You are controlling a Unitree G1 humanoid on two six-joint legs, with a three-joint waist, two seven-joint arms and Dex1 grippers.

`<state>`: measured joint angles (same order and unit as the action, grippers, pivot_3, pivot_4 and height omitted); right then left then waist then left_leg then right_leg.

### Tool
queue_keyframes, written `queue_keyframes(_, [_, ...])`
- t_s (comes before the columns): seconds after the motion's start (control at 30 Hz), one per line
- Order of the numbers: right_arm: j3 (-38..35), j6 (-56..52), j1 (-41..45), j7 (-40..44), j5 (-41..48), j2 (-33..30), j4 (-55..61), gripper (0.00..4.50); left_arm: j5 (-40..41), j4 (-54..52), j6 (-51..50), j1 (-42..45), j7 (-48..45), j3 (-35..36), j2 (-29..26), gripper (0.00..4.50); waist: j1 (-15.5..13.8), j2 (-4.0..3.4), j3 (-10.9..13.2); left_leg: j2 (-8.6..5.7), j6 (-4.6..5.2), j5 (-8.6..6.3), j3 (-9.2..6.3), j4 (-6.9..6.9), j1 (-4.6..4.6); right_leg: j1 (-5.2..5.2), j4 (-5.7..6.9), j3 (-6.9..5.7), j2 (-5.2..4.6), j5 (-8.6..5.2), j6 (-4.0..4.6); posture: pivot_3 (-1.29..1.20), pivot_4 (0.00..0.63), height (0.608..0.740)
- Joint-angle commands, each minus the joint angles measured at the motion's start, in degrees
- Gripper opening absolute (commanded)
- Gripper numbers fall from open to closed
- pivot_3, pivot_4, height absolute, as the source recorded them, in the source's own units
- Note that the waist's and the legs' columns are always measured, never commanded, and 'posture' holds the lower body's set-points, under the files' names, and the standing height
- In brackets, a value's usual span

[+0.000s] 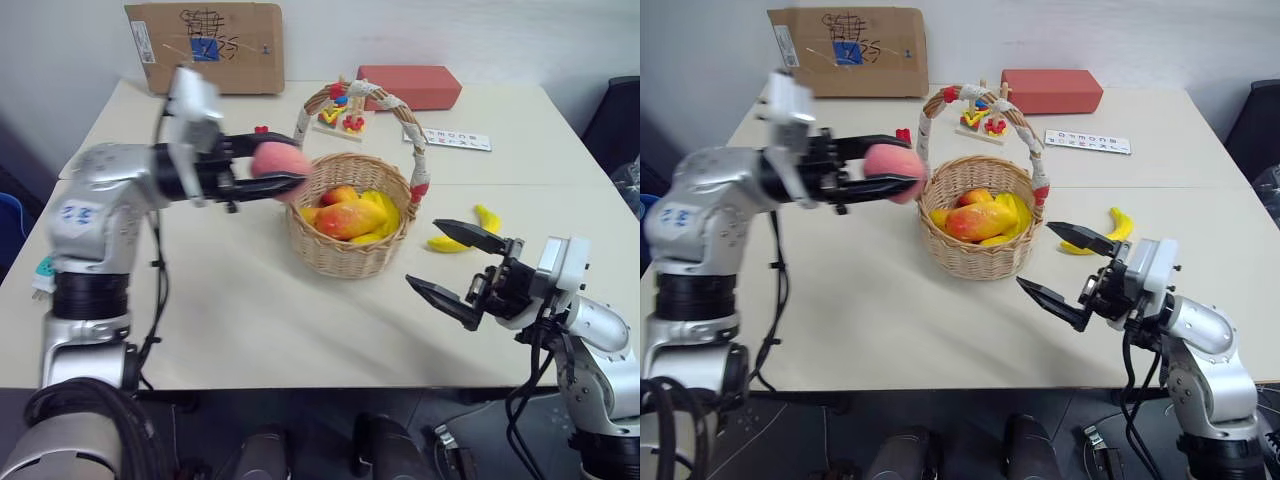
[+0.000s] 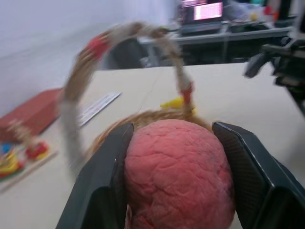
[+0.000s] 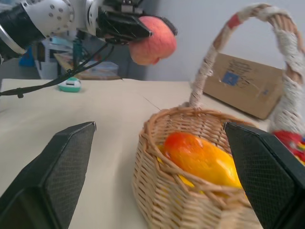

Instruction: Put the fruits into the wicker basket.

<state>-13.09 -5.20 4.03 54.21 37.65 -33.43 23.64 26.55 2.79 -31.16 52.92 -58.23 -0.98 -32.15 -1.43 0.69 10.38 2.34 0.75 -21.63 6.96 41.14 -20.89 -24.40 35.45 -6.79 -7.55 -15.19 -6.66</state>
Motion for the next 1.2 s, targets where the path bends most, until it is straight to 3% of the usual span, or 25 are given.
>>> queue_keyframes(0.03, [-1.9,-0.1,-0.7,-2.0,0.6,-0.6,4.3,4.50,-7.0,2.7,0.6,2.2,6.7,-4.6,2.5,2.31,0.4,0.00,0.0,0.01,-0.01,0.01,0.01,-0.03,0.05,-0.02,0.03,0.06,0.04,0.00,0.00,0.00,0.150,0.740])
queue_keyframes(0.13, [-2.1,-0.5,-2.2,-3.8,0.5,-0.2,6.5,4.50,-10.8,5.2,6.6,1.8,9.0,-6.0,4.9,2.31,0.6,0.00,0.0,0.00,-0.04,0.02,0.00,-0.21,0.17,-0.07,0.01,0.20,0.14,-0.01,0.02,0.00,0.150,0.740])
queue_keyframes(0.17, [-2.3,-0.6,-3.0,-4.4,0.4,-0.1,7.2,4.50,-10.4,5.3,8.7,1.4,8.7,-5.3,5.7,3.04,0.6,0.00,0.0,0.01,-0.04,0.02,-0.01,-0.24,0.15,-0.11,0.00,0.19,0.14,-0.02,0.03,0.00,0.150,0.740])
queue_keyframes(0.33, [-4.5,-0.3,-6.8,-5.8,0.5,-0.5,8.7,4.50,-10.2,7.5,18.4,-1.0,7.0,-0.9,4.0,4.46,0.3,0.00,0.0,-0.01,-0.02,0.01,-0.04,-0.15,-0.08,-0.22,-0.10,0.13,0.11,-0.01,0.03,0.00,0.150,0.740])
queue_keyframes(0.53, [-15.7,3.5,-15.9,-1.1,0.0,-3.1,3.6,4.50,-3.5,4.0,20.8,-8.2,-3.5,6.0,-3.7,4.46,0.1,-0.01,0.0,-0.01,-0.01,0.00,-0.07,-0.14,-0.06,-0.19,-0.10,0.11,0.10,-0.01,0.02,0.00,0.150,0.740])
queue_keyframes(0.67, [-25.2,11.2,-25.9,5.8,-3.4,-2.7,-8.0,4.50,1.1,-0.7,18.9,-18.0,-13.7,9.4,-12.6,4.46,-0.2,0.00,0.0,-0.01,0.02,-0.03,-0.10,-0.22,-0.05,-0.15,-0.22,0.08,0.09,-0.01,0.02,0.00,0.150,0.740])
queue_keyframes(0.83, [-30.1,20.4,-31.4,8.5,-6.5,-0.9,-22.1,4.50,2.9,-1.7,19.5,-29.2,-20.1,14.1,-19.9,4.46,0.4,-0.04,0.0,-0.01,0.08,-0.09,-0.03,-0.23,0.12,-0.02,-0.44,0.20,0.09,0.01,-0.02,0.00,0.150,0.740])
queue_keyframes(1.0, [-30.5,26.2,-29.2,8.2,-8.7,-3.4,-29.5,4.50,5.5,-4.6,19.1,-38.4,-21.1,20.3,-21.6,4.46,1.5,-0.16,0.0,0.26,0.03,-0.14,-0.10,-0.54,0.73,0.16,-0.41,0.59,0.05,-0.04,0.09,0.00,0.150,0.740])
queue_keyframes(1.2, [-17.4,12.7,-12.4,6.4,-17.4,-19.3,-32.0,4.50,10.3,-9.9,13.2,-43.0,-19.0,22.7,-20.8,4.46,3.3,-0.40,-0.1,0.33,0.04,-0.14,0.16,-0.57,0.81,0.03,-0.23,0.81,-0.07,-0.04,0.09,0.00,0.150,0.740])
